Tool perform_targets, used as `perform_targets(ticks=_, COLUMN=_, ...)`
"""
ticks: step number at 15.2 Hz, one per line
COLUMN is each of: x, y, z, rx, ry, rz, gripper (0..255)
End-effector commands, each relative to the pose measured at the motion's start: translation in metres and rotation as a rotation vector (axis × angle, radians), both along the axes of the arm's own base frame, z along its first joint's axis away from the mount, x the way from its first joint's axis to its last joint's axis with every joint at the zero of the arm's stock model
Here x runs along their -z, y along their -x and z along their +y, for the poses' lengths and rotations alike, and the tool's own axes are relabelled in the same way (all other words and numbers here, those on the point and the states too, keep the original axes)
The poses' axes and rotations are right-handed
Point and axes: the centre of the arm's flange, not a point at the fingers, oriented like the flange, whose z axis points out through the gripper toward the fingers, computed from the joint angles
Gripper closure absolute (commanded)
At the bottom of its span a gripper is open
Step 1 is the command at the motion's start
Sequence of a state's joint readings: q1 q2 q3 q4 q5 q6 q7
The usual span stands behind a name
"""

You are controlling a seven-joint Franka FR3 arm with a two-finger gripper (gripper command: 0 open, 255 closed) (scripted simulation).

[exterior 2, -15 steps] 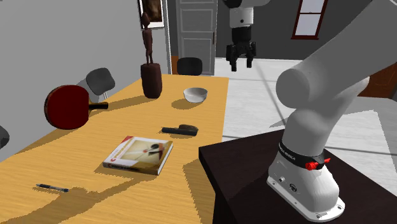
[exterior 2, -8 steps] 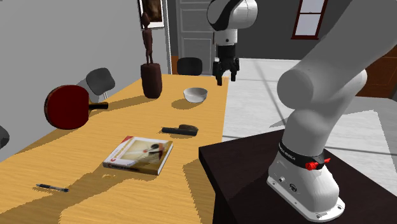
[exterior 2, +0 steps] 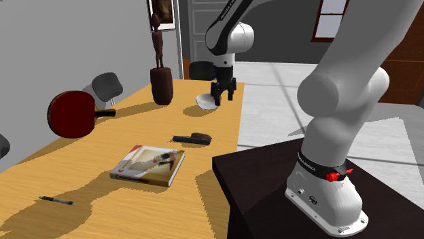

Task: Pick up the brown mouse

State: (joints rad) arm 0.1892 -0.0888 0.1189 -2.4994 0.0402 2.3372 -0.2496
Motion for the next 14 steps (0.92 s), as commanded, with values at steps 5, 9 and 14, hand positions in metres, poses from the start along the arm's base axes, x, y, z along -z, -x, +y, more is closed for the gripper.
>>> perform_targets(ticks=5, x=0.057, y=-0.023, z=0.049, rx=-0.093, ry=-0.035, rz=-0.016, gripper=0)
perform_targets(ticks=9, x=0.092, y=-0.037, z=0.083, rx=-0.154, ry=-0.057, rz=-0.027, gripper=0)
perform_targets(ticks=14, x=0.134, y=-0.051, z=0.128, rx=-0.231, ry=-0.085, rz=-0.039, gripper=0)
